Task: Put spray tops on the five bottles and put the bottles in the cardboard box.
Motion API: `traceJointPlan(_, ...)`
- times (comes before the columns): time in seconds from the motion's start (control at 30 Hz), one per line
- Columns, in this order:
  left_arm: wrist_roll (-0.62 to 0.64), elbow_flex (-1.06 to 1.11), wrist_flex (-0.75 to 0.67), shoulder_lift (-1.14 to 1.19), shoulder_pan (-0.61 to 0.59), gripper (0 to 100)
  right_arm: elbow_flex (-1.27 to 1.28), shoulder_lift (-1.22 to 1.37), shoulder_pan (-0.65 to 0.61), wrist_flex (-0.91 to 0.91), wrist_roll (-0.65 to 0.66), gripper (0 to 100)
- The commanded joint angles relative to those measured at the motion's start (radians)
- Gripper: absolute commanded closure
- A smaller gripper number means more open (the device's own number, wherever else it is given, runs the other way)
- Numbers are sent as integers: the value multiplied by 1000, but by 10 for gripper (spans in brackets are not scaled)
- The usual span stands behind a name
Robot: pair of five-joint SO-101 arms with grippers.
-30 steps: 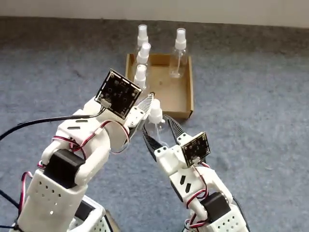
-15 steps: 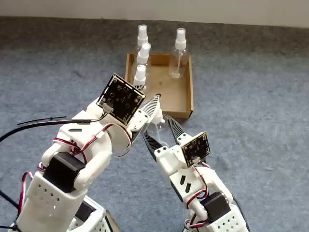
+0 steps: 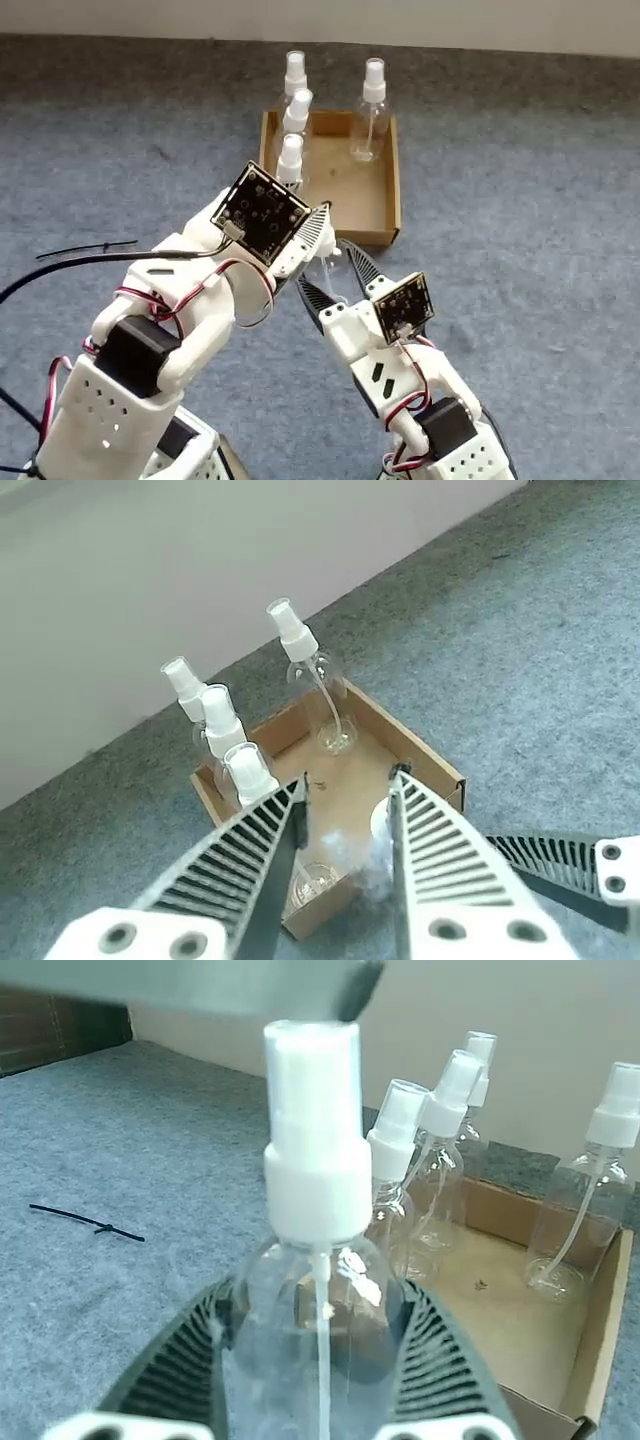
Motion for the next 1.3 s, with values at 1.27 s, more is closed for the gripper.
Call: traceJointPlan(1.27,37,414,-143,-5,-716,870,-895,1216,283,-328,-2,995)
